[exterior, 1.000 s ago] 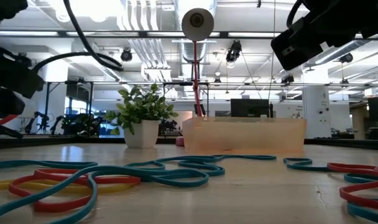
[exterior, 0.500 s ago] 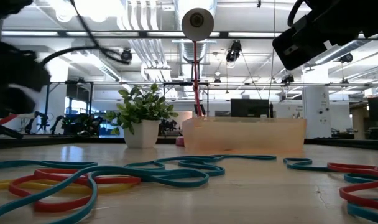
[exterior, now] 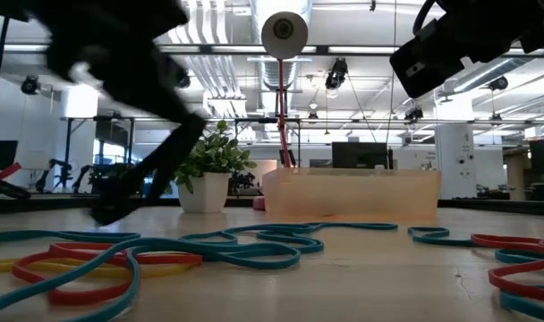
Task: Pick and place rubber bands into bin
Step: Put the big black rubberband into the orange container
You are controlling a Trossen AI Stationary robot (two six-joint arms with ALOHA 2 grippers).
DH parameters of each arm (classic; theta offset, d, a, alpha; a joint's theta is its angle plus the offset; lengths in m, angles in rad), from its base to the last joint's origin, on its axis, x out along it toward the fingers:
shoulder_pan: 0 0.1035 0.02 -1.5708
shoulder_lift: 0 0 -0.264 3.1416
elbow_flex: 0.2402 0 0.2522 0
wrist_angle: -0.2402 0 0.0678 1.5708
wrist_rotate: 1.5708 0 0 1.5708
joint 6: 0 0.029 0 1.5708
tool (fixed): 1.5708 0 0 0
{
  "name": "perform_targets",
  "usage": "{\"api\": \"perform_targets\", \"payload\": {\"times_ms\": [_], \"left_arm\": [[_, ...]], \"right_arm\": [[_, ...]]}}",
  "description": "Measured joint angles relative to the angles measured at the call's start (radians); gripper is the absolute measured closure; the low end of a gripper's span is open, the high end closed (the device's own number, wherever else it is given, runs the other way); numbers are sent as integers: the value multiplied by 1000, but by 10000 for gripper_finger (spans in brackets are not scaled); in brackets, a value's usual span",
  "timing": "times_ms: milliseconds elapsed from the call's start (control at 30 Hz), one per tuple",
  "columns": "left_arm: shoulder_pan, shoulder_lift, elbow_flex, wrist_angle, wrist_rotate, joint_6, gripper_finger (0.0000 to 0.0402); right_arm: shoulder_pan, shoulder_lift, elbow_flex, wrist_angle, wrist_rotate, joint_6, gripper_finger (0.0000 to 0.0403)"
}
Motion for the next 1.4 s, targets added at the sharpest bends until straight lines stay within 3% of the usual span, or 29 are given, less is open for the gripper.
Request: {"api": "perform_targets", "payload": {"times_ms": [233, 533, 767, 1067, 1400], "left_arm": [[151, 9, 0, 354, -5, 261, 401], [299, 28, 16, 559, 77, 351, 401], [388, 113, 113, 561, 139, 376, 401], [501, 309, 326, 548, 243, 442, 401], [567, 500, 576, 217, 320, 443, 401]], "right_arm": [[5, 0, 0, 13, 44, 0, 282], [18, 0, -2, 13, 92, -5, 284], [18, 0, -19, 13, 125, -26, 289], [18, 0, -34, 9, 125, -29, 294], [18, 0, -69, 8, 125, -27, 299]]}}
